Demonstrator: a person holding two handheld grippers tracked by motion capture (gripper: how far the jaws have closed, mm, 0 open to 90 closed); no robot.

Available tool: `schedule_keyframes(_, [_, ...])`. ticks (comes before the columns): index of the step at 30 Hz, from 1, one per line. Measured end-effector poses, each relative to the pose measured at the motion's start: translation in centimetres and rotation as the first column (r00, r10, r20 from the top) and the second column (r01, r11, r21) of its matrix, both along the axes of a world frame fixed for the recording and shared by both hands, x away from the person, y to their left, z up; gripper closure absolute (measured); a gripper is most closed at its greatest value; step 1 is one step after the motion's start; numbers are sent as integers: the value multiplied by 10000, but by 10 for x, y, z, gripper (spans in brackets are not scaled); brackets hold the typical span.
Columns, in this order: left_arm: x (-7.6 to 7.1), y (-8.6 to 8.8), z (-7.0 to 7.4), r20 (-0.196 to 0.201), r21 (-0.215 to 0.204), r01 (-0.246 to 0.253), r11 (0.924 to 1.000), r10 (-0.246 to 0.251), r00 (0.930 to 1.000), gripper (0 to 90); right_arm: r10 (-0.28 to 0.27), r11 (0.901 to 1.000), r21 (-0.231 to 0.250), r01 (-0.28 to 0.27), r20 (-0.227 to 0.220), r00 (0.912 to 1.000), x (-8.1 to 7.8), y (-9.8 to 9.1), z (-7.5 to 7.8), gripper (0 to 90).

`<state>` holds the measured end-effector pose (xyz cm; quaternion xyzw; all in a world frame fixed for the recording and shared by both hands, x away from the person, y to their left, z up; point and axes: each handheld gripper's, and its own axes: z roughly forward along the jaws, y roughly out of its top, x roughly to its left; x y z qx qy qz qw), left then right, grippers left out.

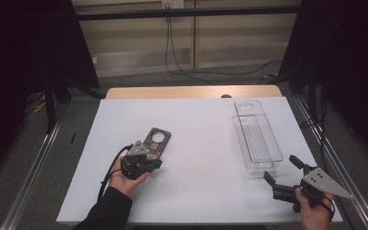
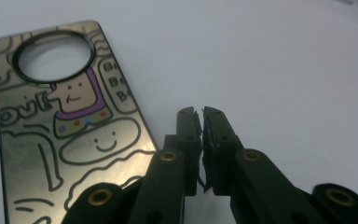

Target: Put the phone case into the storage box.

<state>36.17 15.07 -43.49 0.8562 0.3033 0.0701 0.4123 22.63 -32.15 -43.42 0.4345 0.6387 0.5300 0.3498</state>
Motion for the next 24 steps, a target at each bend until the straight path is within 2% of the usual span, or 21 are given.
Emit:
schedule_keyframes(3, [-3,1,4,303,-364,43,9993,-32,9995,782,23,10000,-11,-23,-26,10000,0,0,0,0])
schedule_keyframes(8, [-7,1,8,520,-486,-60,9988,85,9986,617,26,10000,29,-26,-6,10000,0,0,0,0])
schedule_keyframes(10, [-7,2,10,661,-532,-343,9980,378,9971,509,46,10000,25,-46,-9,10000,0,0,0,0])
schedule_keyframes(13, [-7,5,13,789,-651,-890,9939,940,9924,254,51,10000,44,-51,-22,10000,0,0,0,0])
schedule_keyframes(16, [-6,9,16,994,-725,-1233,9897,1301,9865,137,55,10000,38,-55,-15,10000,0,0,0,0])
schedule_keyframes(19, [-4,14,17,962,-789,-1438,9865,1511,9838,86,50,10000,37,-50,-12,10000,0,0,0,0])
schedule_keyframes(21, [-4,16,18,1103,-912,-1683,9815,1779,9778,62,51,10000,34,-51,-12,10000,0,0,0,0])
schedule_keyframes(24, [-3,18,21,1237,-853,-1892,9782,1988,9722,52,51,10000,31,-50,-28,10000,0,0,0,0])
